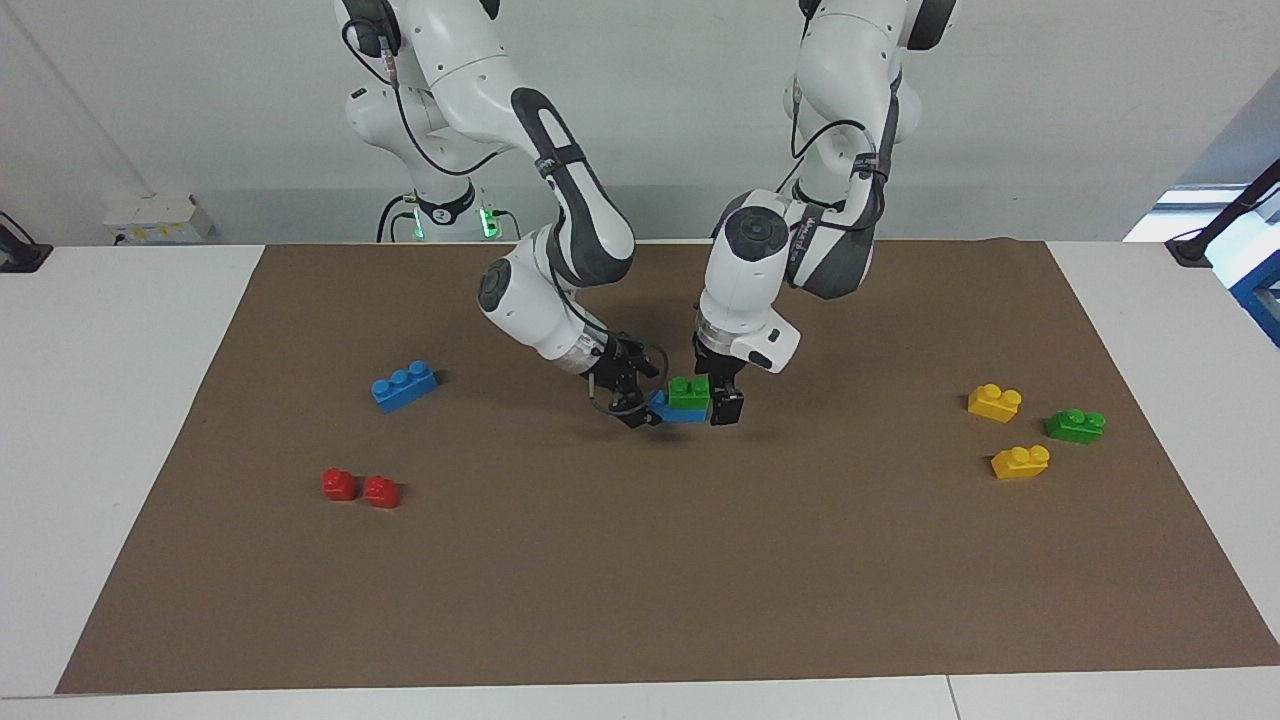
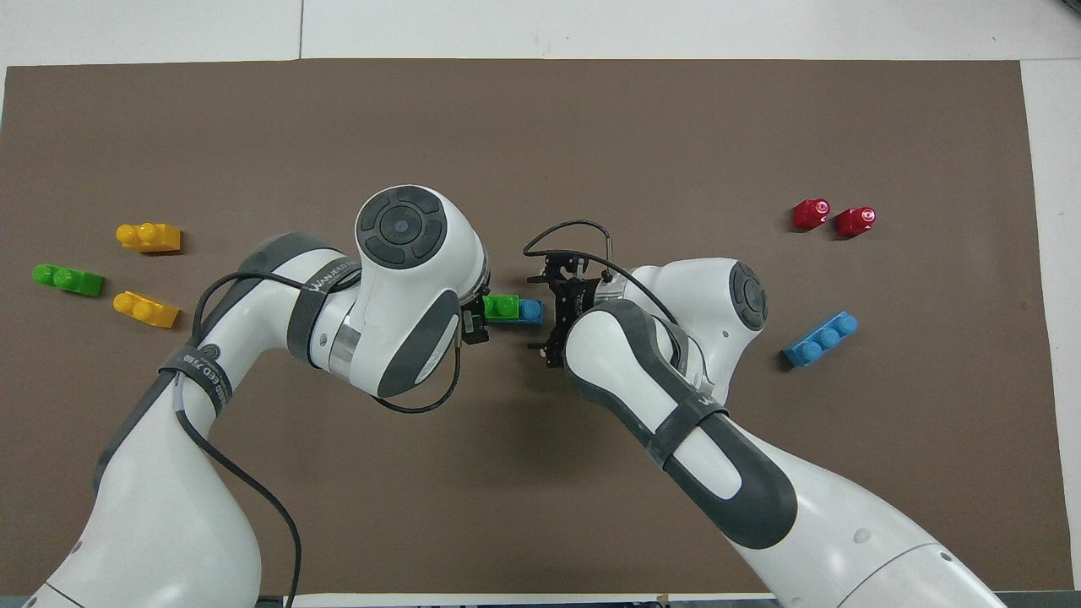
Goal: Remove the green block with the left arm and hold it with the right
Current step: 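Close the right gripper on the blue brick of the joined pair, then close the left gripper on the green brick beside the right gripper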
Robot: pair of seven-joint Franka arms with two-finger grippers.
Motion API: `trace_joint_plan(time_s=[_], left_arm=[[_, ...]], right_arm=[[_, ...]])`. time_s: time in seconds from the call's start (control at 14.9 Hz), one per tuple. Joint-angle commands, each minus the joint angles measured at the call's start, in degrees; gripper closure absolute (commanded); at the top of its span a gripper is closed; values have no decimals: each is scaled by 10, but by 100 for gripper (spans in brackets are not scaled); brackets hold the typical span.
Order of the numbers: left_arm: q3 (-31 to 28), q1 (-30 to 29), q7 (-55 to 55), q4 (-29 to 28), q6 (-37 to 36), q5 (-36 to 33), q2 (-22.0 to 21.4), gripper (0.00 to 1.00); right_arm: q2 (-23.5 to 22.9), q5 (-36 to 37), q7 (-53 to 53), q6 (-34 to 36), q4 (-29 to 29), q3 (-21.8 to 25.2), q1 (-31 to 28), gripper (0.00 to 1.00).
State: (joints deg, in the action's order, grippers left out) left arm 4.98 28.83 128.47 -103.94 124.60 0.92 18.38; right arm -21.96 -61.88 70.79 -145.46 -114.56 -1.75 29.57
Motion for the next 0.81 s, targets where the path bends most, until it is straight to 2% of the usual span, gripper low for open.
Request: trace_joint_plan(time_s=[0.0,0.54,0.61,0.74], left_arm=[[-8,18,18,-13,15,-12,0,0],[-8,23,20,-30,32,-12,-5,0],[-8,23,20,-30,32,-12,-5,0],[-8,23,20,-30,32,-12,-5,0]], right_arm=[[-13,-18,-10,-24,8,-2,6,0],[-18,-35,-14,-41,7,-2,13,1],[-19,-35,-16,-41,7,-2,13,5],[-19,-35,-17,-49,7,-2,14,19]])
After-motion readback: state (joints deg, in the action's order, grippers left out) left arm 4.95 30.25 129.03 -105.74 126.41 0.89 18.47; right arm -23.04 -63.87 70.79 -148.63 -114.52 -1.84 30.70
